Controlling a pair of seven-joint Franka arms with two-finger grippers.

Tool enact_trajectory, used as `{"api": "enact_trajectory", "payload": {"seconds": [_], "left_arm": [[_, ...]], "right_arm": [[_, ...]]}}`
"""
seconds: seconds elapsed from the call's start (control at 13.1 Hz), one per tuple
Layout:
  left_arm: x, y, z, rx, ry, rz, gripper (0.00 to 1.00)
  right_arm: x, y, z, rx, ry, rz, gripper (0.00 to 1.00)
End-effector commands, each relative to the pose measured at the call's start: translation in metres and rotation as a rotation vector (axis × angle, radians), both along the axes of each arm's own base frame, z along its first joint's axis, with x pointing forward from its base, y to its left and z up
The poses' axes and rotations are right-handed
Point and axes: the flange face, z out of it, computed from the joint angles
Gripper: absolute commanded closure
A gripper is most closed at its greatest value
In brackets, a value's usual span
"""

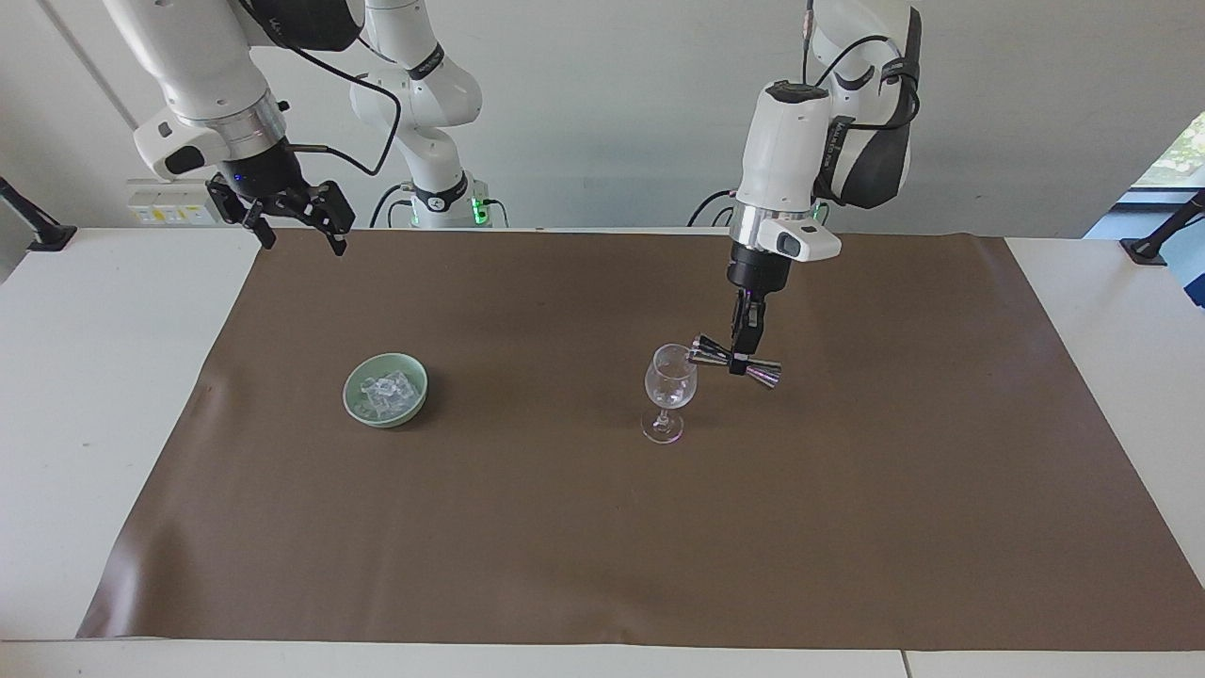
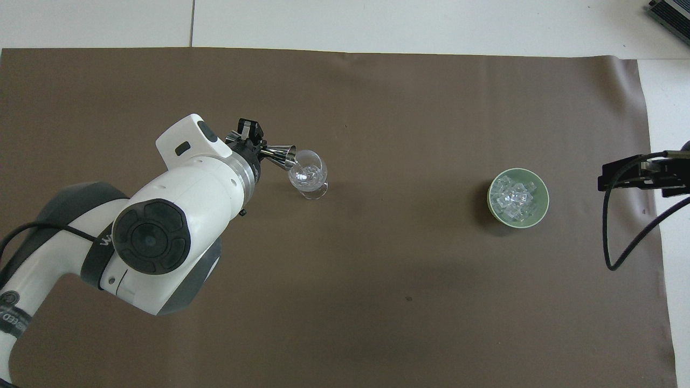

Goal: Pour wine and add ice with both arms
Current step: 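Tilt the jigger over the wine glass with the left gripper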

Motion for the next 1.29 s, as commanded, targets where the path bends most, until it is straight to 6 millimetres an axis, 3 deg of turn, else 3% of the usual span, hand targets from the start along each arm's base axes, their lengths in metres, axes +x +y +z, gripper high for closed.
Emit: {"api": "enact_trajectory", "payload": {"seconds": [0.0, 0.68, 1.22], "left_arm": [[-0.003, -0.009, 0.01, 0.052, -0.022, -0.002, 1.0], [-0.017, -0.036, 0.024, 0.195, -0.1, -0.084, 1.0], [-0.016, -0.042, 0.03, 0.302, -0.161, -0.134, 1.0]], "right_arm": [[-0.004, -0.005, 0.004, 0.008, 0.001, 0.014, 0.0], [-0.004, -0.005, 0.004, 0.008, 0.001, 0.014, 0.0], [-0.004, -0.005, 0.004, 0.008, 0.001, 0.014, 0.0]]}}
